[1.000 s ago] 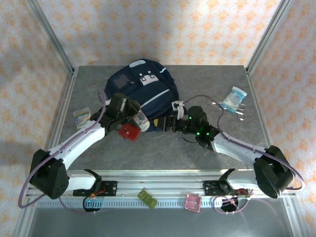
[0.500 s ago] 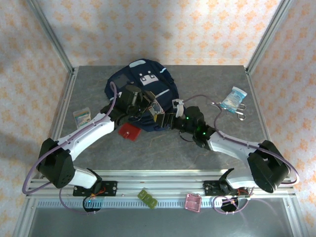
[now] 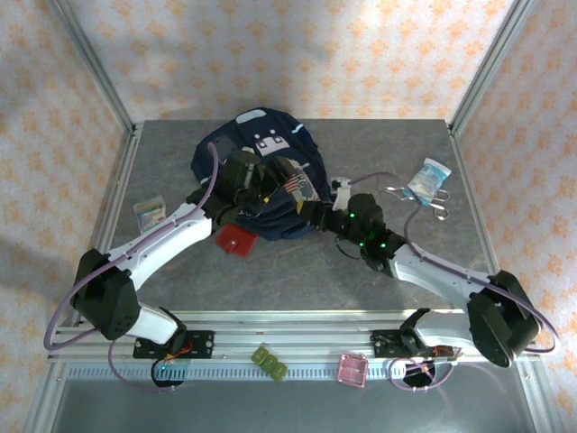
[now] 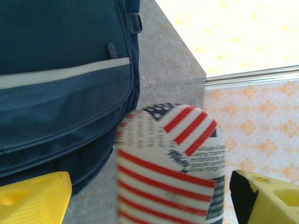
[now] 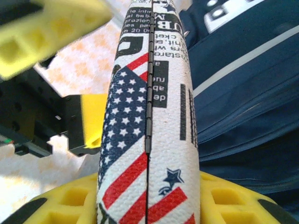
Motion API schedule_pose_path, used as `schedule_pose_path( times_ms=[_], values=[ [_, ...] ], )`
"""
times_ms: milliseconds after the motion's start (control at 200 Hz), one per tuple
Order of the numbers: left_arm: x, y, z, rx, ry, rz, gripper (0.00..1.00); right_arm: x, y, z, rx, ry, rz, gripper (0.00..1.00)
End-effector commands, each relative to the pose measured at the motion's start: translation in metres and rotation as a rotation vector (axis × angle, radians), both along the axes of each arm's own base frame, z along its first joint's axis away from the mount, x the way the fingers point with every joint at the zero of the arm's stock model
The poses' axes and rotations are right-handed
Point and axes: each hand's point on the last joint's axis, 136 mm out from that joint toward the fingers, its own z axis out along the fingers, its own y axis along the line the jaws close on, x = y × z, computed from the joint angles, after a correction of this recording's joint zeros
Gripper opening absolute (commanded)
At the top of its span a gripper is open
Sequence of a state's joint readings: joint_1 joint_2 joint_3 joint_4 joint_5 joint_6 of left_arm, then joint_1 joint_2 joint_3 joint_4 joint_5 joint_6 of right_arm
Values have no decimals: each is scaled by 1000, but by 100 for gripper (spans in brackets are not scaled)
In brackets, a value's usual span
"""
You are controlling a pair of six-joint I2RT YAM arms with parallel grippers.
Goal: Pack the student bag
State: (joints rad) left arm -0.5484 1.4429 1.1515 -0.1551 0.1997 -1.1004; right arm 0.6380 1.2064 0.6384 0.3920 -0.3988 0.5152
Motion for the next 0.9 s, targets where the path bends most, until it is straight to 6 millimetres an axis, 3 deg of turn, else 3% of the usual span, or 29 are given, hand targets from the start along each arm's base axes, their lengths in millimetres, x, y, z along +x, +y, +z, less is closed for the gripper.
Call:
schedule_pose_path(
  times_ms=[0, 190, 260, 365, 511, 536, 711, 896],
  values=[
    [8, 7, 9, 185, -98, -69, 86, 12, -40, 4, -11, 7, -132, 37],
    [21, 6, -35, 552, -64, -263, 79, 18, -84, 3, -55, 26, -237, 38],
    [26, -2, -44, 633, -68, -354, 78, 20, -96, 5, -59, 26, -271, 38],
    [40, 5, -56, 869, -51, -388, 78, 20, -107, 9, -53, 17, -299, 38],
    [53, 6, -69, 1103, -45, -446, 79, 17, -107, 7, -44, 20, -295, 38],
    [55, 6, -84, 1138, -21, -468, 80, 17, -107, 6, -45, 22, -292, 38],
    [59, 8, -113, 1213, 14, -506, 83, 16, -105, 2, -36, 28, -283, 38],
    [64, 21, -129, 1305, 20, -470, 79, 14, -101, 0, -16, 37, -262, 38]
  ],
)
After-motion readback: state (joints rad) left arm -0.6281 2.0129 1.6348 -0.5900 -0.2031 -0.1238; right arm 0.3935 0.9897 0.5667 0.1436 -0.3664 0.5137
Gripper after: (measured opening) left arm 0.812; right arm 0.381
